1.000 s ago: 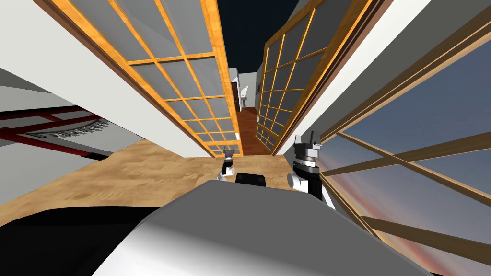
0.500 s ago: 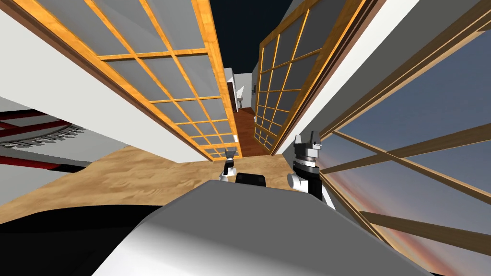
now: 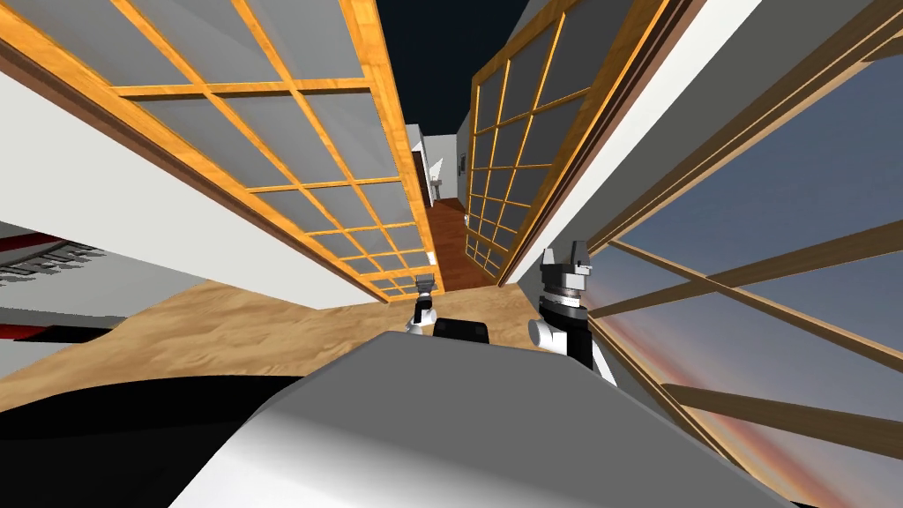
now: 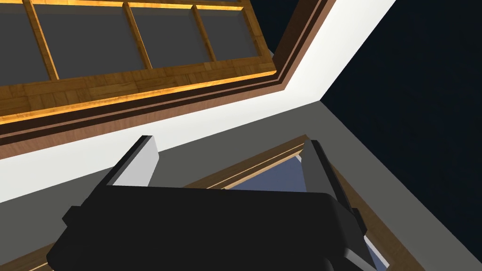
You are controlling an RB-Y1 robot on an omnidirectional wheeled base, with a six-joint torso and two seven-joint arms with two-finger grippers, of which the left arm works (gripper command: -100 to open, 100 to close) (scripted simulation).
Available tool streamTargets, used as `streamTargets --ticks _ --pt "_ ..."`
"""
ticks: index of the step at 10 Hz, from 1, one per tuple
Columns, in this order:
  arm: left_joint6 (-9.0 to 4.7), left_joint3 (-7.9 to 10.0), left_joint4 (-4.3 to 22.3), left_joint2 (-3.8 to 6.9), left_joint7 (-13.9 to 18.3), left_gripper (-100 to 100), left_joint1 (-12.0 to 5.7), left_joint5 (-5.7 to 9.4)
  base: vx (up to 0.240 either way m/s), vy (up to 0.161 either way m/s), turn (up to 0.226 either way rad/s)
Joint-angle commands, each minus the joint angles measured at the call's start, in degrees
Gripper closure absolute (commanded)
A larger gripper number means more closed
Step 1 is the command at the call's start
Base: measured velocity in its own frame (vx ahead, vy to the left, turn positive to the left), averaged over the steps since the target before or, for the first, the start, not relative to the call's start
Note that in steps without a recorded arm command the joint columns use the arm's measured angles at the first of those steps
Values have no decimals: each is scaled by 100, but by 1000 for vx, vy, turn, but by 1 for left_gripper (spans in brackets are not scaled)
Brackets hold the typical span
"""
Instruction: Push the door open
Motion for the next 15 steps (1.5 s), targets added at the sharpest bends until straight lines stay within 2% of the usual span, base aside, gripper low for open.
streamTargets --ticks 1,5,6,7,8,10,11,12,14,15 --pt "-48 -10 235 -82 209 -100 -76 102 87 63 -147" --pt "-150 -20 724 -242 599 -100 -253 293 95 69 -103" --pt "-133 -21 637 -214 531 -100 -214 261 37 30 -19" --pt "-144 -12 665 -42 566 -100 -222 274 96 17 -17" --pt "-148 -5 675 39 575 -100 -224 279 158 38 -31" --pt "-159 12 699 147 598 -100 -227 291 182 48 -25" --pt "-164 21 712 160 610 -100 -229 298 190 36 -22" --pt "-170 29 724 146 622 -100 -230 304 198 51 -22" --pt "-179 45 746 46 643 -100 -233 316 203 53 -26" --pt "-185 54 760 -80 656 -100 -235 323 206 49 -22"
